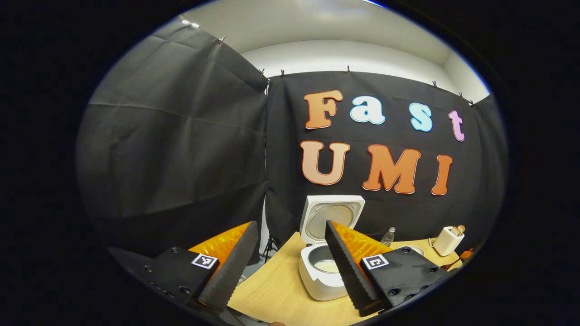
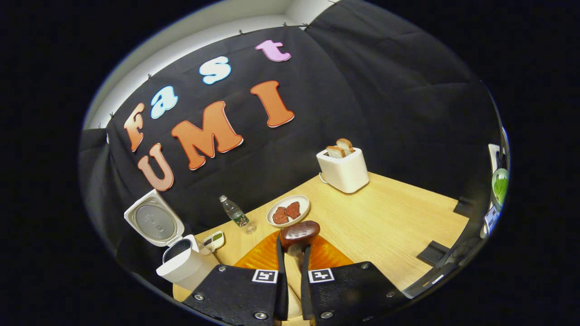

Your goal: Close the left gripper, press the button to open the rice cooker; take a wooden spoon from the chopstick holder with the right hand, scoop a spoonful of rice and pour it into the rice cooker, then put the wooden spoon back into the chopstick holder.

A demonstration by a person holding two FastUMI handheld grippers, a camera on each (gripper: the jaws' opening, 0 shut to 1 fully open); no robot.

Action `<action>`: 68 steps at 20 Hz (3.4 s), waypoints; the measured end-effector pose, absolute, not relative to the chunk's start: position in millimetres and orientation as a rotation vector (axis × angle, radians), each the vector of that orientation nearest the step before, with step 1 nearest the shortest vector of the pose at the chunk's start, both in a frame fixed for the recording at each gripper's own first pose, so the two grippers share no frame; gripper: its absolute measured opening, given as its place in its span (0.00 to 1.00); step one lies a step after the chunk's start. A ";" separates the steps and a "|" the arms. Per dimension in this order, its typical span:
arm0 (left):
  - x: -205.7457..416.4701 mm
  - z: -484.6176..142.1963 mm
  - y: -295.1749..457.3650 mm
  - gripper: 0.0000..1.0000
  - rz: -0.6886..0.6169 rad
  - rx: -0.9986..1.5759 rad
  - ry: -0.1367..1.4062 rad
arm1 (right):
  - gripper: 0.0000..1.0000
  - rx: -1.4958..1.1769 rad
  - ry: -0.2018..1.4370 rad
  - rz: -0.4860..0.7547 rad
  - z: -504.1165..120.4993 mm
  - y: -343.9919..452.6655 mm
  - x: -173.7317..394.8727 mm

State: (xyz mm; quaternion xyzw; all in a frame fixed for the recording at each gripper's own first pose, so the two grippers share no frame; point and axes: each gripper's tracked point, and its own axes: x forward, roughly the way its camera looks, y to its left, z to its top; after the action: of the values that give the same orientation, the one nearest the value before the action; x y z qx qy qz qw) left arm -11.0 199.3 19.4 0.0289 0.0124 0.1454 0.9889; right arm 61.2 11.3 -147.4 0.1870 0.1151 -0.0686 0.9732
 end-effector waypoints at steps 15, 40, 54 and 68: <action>-12.9 -4.8 243.2 1.00 0.238 0.090 0.103 | 0.10 -0.093 0.344 0.135 -181.4 166.2 25.7; -7.9 -33.1 287.6 1.00 0.283 0.098 0.175 | 0.10 0.643 0.570 -0.003 -266.4 175.0 29.1; -4.4 -21.7 284.4 1.00 0.284 0.105 0.137 | 0.10 1.105 0.548 -0.066 -267.1 151.1 27.9; -5.5 -15.6 281.9 1.00 0.275 0.089 0.116 | 0.10 1.263 0.479 -0.062 -210.7 147.0 41.4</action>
State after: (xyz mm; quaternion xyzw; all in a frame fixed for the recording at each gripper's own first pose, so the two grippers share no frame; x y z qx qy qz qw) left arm -5.5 281.9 -15.6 0.0443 0.0576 0.1371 0.9879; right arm 41.4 147.0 -210.7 0.5846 0.2217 -0.0285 0.7800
